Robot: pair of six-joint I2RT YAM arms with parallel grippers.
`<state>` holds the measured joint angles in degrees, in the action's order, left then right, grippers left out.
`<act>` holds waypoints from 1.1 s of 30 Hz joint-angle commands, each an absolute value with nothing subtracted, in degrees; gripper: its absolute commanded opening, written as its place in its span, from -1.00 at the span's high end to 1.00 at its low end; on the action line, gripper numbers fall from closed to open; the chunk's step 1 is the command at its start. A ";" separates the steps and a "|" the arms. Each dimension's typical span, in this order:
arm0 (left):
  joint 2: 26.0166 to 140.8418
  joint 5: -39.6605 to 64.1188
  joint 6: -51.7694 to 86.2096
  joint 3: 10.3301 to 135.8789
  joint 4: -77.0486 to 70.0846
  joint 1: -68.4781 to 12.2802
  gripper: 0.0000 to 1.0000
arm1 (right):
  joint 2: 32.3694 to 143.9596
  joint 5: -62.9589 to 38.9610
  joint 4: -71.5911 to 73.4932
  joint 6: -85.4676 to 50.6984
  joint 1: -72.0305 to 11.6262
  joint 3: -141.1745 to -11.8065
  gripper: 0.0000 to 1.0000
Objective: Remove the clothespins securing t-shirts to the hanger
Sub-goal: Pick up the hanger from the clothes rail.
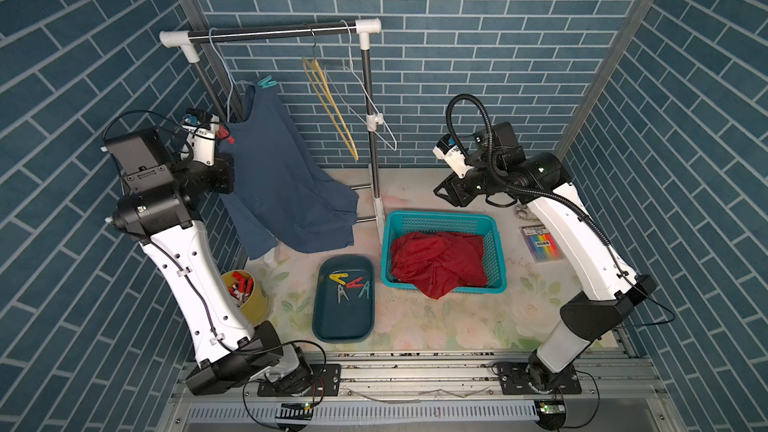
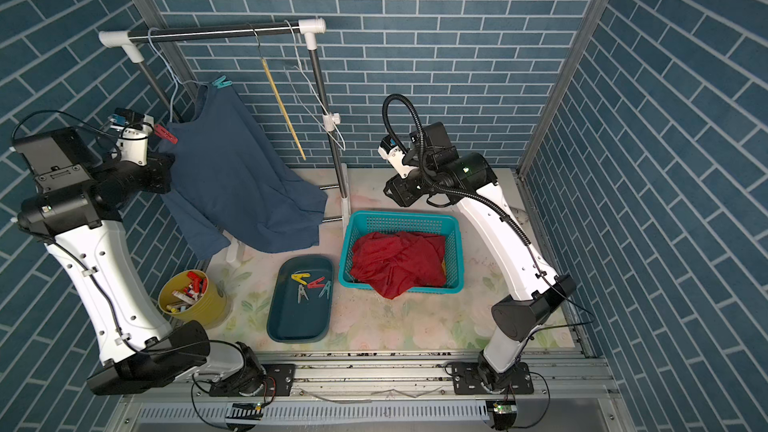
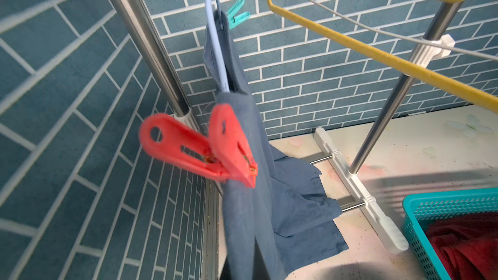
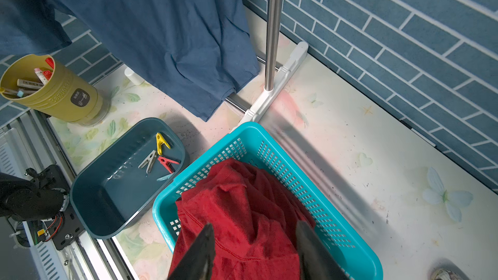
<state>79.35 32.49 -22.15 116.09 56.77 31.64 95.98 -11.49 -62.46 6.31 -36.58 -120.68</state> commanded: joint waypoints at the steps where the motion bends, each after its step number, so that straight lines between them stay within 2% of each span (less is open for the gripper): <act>1: 76.55 31.23 -18.06 118.14 52.00 31.84 1.00 | 93.50 -10.73 -61.64 5.36 -36.60 -119.41 -0.01; 7: 76.08 34.70 -10.59 118.59 45.52 31.49 1.00 | 92.39 -10.46 -61.46 4.40 -36.65 -117.94 -0.01; 12: 75.56 30.19 -8.54 120.12 46.66 30.59 1.00 | 90.56 -10.20 -60.88 3.91 -36.65 -115.66 -0.01; 16: 70.70 27.29 -9.12 116.08 48.12 30.66 1.00 | 88.96 -9.64 -60.31 3.69 -36.65 -114.10 -0.01; 23: 61.67 34.95 -11.01 103.66 47.90 30.63 1.00 | 88.42 -10.64 -60.54 3.52 -36.61 -115.42 -0.01; 27: 57.25 35.32 -12.92 101.77 49.99 30.57 1.00 | 87.61 -10.99 -61.43 3.48 -36.62 -115.72 -0.01; 33: 52.12 29.18 -14.88 104.40 53.49 28.57 1.00 | 86.73 -10.83 -63.02 4.04 -36.65 -116.73 -0.01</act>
